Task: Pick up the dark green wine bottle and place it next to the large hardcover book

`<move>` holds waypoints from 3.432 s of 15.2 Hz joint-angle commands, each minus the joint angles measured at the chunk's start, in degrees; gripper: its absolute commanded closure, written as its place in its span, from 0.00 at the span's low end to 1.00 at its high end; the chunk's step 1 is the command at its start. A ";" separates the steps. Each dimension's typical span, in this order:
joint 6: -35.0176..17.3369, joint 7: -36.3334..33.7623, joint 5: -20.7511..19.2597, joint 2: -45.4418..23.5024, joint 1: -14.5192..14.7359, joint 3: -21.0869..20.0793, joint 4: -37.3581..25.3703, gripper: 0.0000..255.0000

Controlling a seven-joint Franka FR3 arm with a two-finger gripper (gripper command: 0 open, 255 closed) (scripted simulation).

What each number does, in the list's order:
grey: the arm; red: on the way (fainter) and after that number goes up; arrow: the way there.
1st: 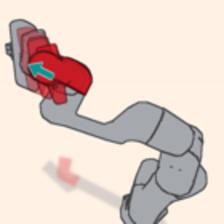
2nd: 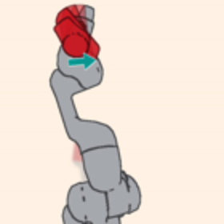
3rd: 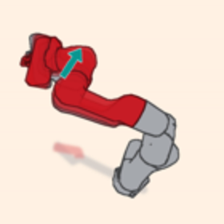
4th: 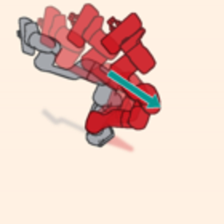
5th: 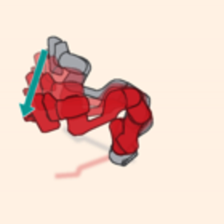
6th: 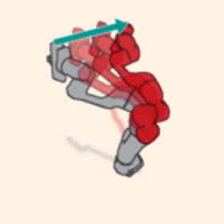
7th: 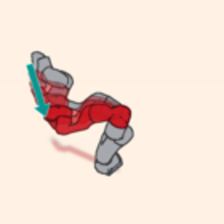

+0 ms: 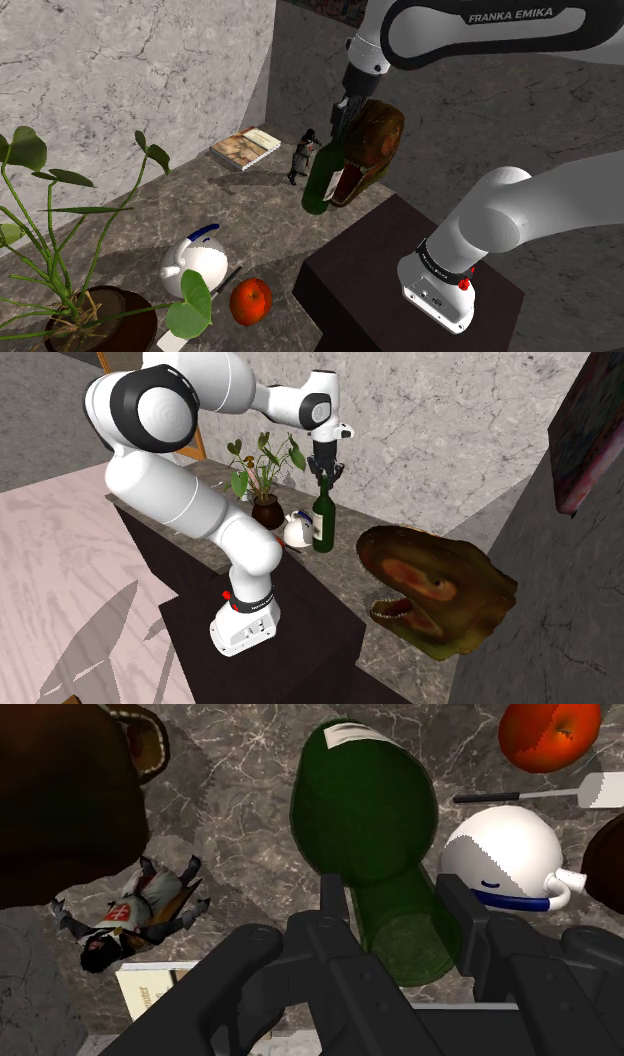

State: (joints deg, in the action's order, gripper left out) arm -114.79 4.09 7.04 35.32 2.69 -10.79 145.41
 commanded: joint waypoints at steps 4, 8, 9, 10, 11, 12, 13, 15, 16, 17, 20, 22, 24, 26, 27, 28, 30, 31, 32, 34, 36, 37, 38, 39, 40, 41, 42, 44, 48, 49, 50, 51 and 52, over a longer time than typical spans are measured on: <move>4.15 -0.07 -0.29 0.76 -0.11 0.38 -3.39 1.00; 7.29 -0.13 -0.52 0.97 -0.21 0.65 -6.32 1.00; 8.06 -0.14 -0.58 0.98 -0.24 0.72 -7.08 1.00; 8.83 -0.16 -0.64 0.98 -0.27 0.78 -7.85 1.00; 9.60 -0.18 -0.69 0.97 -0.30 0.84 -8.62 1.00; 10.36 -0.20 -0.75 0.95 -0.32 0.90 -9.41 1.00; 11.11 -0.22 -0.80 0.91 -0.35 0.96 -10.20 1.00; 12.62 -0.26 -0.91 0.80 -0.41 1.07 -11.82 1.00; 13.36 -0.28 -0.97 0.72 -0.44 1.12 -12.64 1.00; 14.11 -0.30 -1.02 0.63 -0.47 1.18 -13.47 1.00; 16.33 -0.37 -1.18 0.30 -0.55 1.33 -16.03 1.00; 17.80 -0.42 -1.28 0.01 -0.61 1.42 -17.78 1.00; 19.26 -0.47 -1.38 -0.32 -0.67 1.50 -19.57 1.00; 20.72 -0.53 -1.48 -0.69 -0.73 1.58 -21.41 1.00; 21.44 -0.56 -1.53 -0.90 -0.76 1.61 -22.34 1.00; 22.10 -0.58 -1.57 -1.09 -0.79 1.64 -23.18 1.00; 19.02 -0.02 -1.98 -4.03 -1.21 1.75 -23.00 1.00; 17.52 0.23 -2.19 -5.57 -1.43 1.80 -23.03 1.00; 16.06 0.47 -2.41 -7.16 -1.63 1.86 -23.13 1.00; 13.23 0.92 -2.85 -10.46 -2.05 1.95 -23.57 1.00; 10.55 1.30 -3.33 -13.92 -2.44 2.04 -24.32 1.00; 9.28 1.48 -3.57 -15.70 -2.64 2.08 -24.80 1.00; 8.05 1.64 -3.82 -17.51 -2.83 2.12 -25.37 1.00; 6.87 1.79 -4.08 -19.36 -3.01 2.17 -26.01 1.00; 5.73 1.92 -4.35 -21.23 -3.18 2.22 -26.73 1.00; 4.65 2.05 -4.62 -23.13 -3.34 2.27 -27.53 1.00; 3.62 2.16 -4.90 -25.05 -3.49 2.33 -28.40 1.00; 1.72 2.36 -5.48 -28.96 -3.78 2.44 -30.38 1.00; -1.36 2.68 -6.67 -37.03 -4.20 2.75 -35.28 1.00; -1.98 2.75 -6.97 -39.10 -4.28 2.84 -36.70 1.00; -2.53 2.82 -7.27 -41.18 -4.34 2.94 -38.21 1.00; -3.01 2.90 -7.56 -43.28 -4.38 3.06 -39.81 1.00; -3.43 2.97 -7.84 -45.40 -4.41 3.17 -41.50 1.00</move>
State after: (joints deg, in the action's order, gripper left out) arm -117.75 7.04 -0.40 -7.34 -1.70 -7.71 106.23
